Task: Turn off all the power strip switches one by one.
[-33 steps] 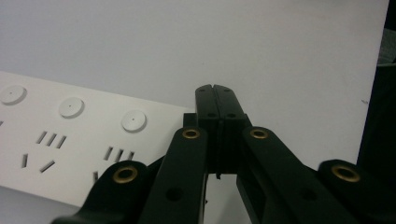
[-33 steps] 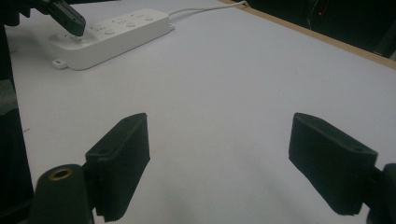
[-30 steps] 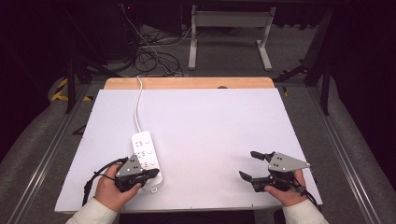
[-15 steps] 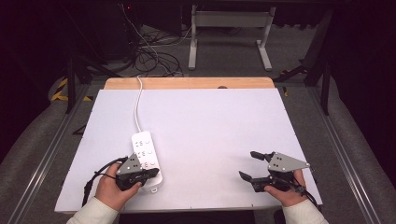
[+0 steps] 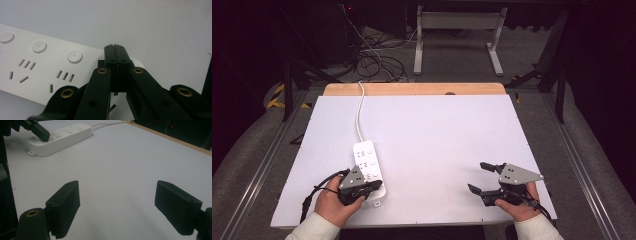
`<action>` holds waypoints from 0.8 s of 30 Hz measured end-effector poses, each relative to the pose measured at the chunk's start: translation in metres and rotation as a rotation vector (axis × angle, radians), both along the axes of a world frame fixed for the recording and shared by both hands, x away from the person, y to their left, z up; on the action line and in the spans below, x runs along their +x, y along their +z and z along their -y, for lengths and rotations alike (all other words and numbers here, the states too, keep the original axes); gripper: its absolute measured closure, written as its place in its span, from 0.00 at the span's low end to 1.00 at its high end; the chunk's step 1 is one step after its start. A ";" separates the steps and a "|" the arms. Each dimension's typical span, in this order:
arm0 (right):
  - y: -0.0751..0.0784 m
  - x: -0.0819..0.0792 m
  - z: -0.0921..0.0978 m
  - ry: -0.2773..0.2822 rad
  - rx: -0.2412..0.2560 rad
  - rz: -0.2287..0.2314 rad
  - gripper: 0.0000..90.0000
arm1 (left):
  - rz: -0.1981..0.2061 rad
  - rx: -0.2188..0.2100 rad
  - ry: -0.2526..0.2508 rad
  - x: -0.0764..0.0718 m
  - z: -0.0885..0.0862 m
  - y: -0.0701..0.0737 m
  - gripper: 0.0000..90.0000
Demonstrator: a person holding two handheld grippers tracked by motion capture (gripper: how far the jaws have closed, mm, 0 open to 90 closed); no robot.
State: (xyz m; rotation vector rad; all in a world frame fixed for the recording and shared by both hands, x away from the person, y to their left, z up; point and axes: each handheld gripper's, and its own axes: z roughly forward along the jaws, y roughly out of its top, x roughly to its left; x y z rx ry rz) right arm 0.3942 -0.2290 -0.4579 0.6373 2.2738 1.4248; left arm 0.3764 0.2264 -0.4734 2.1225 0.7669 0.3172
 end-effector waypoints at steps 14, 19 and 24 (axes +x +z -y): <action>0.000 0.000 0.001 -0.005 0.003 0.003 0.23 | 0.146 -0.111 -0.014 -0.010 -0.007 0.033 0.81; 0.001 0.001 0.002 -0.009 0.004 0.006 0.22 | 0.194 -0.132 -0.017 -0.011 -0.011 0.040 0.57; 0.002 -0.001 0.002 -0.010 0.013 0.009 0.21 | 0.215 -0.120 -0.020 -0.012 -0.019 0.043 0.37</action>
